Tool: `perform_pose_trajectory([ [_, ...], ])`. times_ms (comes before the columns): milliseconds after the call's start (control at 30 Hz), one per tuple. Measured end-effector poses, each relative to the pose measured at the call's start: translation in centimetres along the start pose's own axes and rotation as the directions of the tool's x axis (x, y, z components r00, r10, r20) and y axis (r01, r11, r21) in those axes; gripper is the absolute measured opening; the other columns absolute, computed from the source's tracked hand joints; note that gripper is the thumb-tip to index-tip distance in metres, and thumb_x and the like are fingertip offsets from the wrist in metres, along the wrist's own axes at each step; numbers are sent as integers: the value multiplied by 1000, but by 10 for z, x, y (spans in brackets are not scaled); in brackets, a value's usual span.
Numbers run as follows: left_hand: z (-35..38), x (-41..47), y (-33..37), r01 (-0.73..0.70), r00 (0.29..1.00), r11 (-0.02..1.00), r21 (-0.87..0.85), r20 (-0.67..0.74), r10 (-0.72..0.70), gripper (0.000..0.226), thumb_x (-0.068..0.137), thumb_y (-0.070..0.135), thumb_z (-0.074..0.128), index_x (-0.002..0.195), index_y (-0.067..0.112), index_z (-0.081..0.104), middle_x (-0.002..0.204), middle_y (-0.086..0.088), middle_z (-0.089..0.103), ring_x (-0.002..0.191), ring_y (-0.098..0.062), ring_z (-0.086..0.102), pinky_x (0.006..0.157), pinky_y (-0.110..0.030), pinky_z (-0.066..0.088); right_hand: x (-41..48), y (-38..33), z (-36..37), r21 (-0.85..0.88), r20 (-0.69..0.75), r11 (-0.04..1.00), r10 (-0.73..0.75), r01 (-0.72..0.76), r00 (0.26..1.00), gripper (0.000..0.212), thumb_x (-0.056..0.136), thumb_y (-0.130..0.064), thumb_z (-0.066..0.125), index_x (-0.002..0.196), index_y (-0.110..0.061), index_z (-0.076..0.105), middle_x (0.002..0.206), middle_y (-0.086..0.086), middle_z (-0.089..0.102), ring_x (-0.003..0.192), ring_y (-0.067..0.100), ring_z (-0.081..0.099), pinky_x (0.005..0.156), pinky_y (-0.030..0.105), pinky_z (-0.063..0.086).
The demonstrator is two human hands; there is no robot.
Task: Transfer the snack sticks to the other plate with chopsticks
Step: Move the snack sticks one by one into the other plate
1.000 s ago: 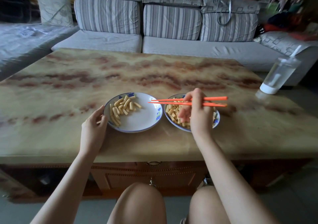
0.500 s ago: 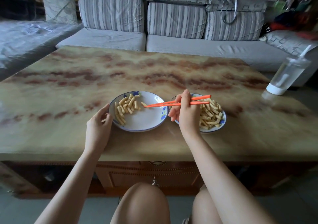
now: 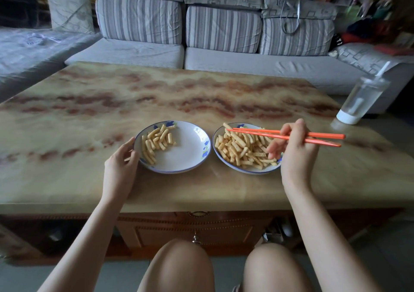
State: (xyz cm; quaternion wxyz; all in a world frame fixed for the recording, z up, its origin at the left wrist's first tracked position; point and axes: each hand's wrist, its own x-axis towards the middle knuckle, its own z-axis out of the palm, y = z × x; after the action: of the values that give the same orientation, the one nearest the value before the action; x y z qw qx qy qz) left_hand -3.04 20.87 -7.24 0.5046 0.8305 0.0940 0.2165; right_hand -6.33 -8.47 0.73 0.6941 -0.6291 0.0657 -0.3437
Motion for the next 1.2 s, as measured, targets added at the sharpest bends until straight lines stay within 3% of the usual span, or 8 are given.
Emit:
perform_pose_trajectory([
  [167, 0, -1, 0, 0, 1000, 1000, -12, 3, 0, 38, 94, 13, 49, 130, 17, 58, 104, 15, 56, 98, 3, 49, 80, -11, 33, -3, 6, -13, -50, 13, 998, 32, -31, 999, 42, 105, -25, 30, 69, -10, 46, 37, 7, 50, 30, 17, 42, 35, 16, 31],
  [467, 1, 1, -3, -1, 1000, 1000, -3, 5, 1, 39, 92, 12, 49, 130, 18, 59, 117, 4, 64, 98, 0, 53, 79, -13, 34, -9, -7, -8, 2, 43, 1000, 10, -10, 999, 39, 104, -24, 31, 72, -9, 47, 39, 8, 50, 30, 18, 42, 35, 16, 30],
  [600, 1, 2, -4, -4, 1000, 1000, 8, 7, 4, 39, 93, 13, 49, 130, 18, 58, 123, 5, 62, 100, 4, 50, 73, 0, 31, -15, -4, 22, 46, 120, 998, 30, -35, 992, 40, 105, -26, 31, 73, -9, 48, 39, 6, 49, 31, 15, 43, 35, 17, 31],
  [733, 1, 1, -2, -10, 1000, 1000, 5, 4, 10, 39, 93, 12, 48, 130, 17, 58, 109, 12, 60, 96, 2, 51, 66, 7, 30, -28, 11, 58, 13, 243, 999, 42, -47, 969, 41, 104, -26, 35, 70, -10, 51, 42, 10, 52, 34, 25, 43, 38, 26, 33],
  [867, 1, 0, 0, -9, 1000, 1000, -1, -1, 9, 38, 93, 11, 49, 130, 16, 58, 103, 13, 58, 94, 0, 51, 65, 7, 30, -37, 20, 81, -14, 333, 999, 51, -50, 942, 41, 104, -27, 34, 71, -9, 51, 44, 16, 53, 31, 23, 43, 37, 24, 33],
  [1200, 0, 0, 0, 5, 1000, 1000, -7, -7, -5, 38, 92, 11, 50, 128, 17, 60, 97, 14, 58, 91, 3, 50, 66, 3, 31, -43, 30, 92, -58, 325, 994, 111, -97, 939, 41, 104, -28, 33, 72, -10, 51, 43, 13, 51, 30, 20, 43, 34, 20, 32],
])
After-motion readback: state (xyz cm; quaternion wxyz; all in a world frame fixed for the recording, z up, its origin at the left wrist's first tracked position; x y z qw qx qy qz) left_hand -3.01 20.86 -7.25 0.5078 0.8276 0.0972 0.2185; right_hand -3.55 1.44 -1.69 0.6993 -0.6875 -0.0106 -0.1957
